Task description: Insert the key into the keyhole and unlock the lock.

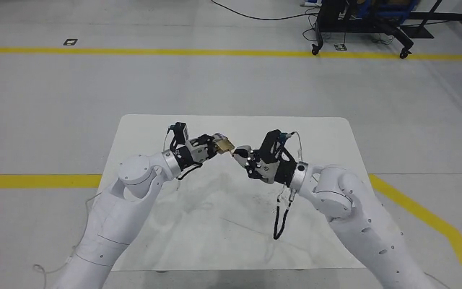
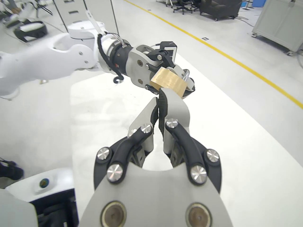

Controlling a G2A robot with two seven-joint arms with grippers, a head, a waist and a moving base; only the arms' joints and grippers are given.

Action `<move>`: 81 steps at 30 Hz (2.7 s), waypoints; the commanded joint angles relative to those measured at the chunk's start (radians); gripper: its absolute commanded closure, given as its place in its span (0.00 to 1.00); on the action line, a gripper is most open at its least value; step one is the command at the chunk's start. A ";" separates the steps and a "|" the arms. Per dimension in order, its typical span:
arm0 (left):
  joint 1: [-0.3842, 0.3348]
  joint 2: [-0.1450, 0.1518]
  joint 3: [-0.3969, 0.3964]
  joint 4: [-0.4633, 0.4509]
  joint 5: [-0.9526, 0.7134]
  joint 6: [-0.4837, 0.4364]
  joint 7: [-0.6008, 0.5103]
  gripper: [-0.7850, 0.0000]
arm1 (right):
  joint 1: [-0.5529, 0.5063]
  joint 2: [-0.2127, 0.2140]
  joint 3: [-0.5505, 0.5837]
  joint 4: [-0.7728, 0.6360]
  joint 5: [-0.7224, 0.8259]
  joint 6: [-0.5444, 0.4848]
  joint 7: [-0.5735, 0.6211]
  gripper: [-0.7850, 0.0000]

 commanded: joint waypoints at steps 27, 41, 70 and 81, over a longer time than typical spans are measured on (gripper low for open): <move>-0.028 -0.005 0.120 -0.029 0.245 0.046 -0.096 1.00 | -0.115 0.037 0.262 -0.013 0.118 -0.184 -0.113 0.00; -0.150 -0.027 0.401 -0.074 0.778 0.427 -0.134 1.00 | -0.115 0.037 0.262 -0.013 0.118 -0.184 -0.113 0.00; -0.328 -0.132 0.612 0.046 0.863 0.619 -0.275 0.91 | -0.115 0.037 0.262 -0.013 0.118 -0.184 -0.113 0.00; -0.243 -0.084 0.436 -0.076 0.807 0.550 -0.246 0.00 | -0.115 0.037 0.262 -0.013 0.118 -0.184 -0.113 0.00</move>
